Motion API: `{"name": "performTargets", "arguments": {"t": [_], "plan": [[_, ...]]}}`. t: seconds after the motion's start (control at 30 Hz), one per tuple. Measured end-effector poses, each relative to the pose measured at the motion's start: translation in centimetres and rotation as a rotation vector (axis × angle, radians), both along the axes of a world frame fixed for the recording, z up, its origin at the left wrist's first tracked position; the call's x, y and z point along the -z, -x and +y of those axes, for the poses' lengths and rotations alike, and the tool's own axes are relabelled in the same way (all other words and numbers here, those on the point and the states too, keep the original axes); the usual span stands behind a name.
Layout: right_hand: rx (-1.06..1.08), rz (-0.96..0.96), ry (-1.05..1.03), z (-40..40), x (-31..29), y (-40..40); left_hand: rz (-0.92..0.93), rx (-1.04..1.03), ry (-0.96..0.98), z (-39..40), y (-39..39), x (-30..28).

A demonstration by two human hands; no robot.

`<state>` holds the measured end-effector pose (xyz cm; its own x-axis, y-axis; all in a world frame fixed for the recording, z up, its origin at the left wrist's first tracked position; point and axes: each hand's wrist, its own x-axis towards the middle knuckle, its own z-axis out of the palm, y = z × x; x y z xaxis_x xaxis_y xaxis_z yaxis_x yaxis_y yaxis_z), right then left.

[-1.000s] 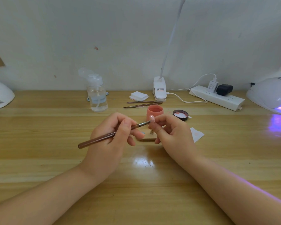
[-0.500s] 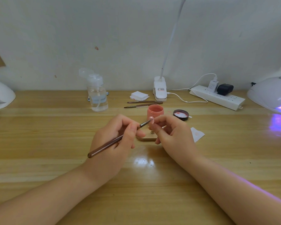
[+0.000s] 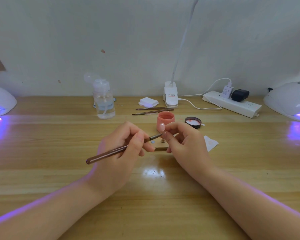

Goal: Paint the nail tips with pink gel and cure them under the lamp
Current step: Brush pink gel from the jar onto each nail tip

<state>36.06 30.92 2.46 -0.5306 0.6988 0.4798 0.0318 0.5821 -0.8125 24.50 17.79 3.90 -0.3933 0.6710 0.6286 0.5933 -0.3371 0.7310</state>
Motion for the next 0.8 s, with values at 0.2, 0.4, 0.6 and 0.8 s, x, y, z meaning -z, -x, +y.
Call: {"name": "performTargets", "arguments": {"t": [0.2, 0.4, 0.6, 0.8], "plan": [[-0.035, 0.016, 0.013, -0.15, -0.09, -0.04, -0.148, -0.034, -0.042, 0.36, 0.14, -0.39], [-0.048, 0.007, 0.018, -0.11, -0.10, -0.04, -0.219, 0.073, -0.031, 0.33, 0.09, -0.29], [-0.051, 0.011, 0.033, -0.13, -0.16, -0.03, -0.230, -0.009, -0.054, 0.50, 0.47, -0.30], [-0.044, 0.011, 0.047, 0.06, 0.02, 0.02, -0.239, 0.071, -0.027, 0.48, 0.42, -0.12]]}}
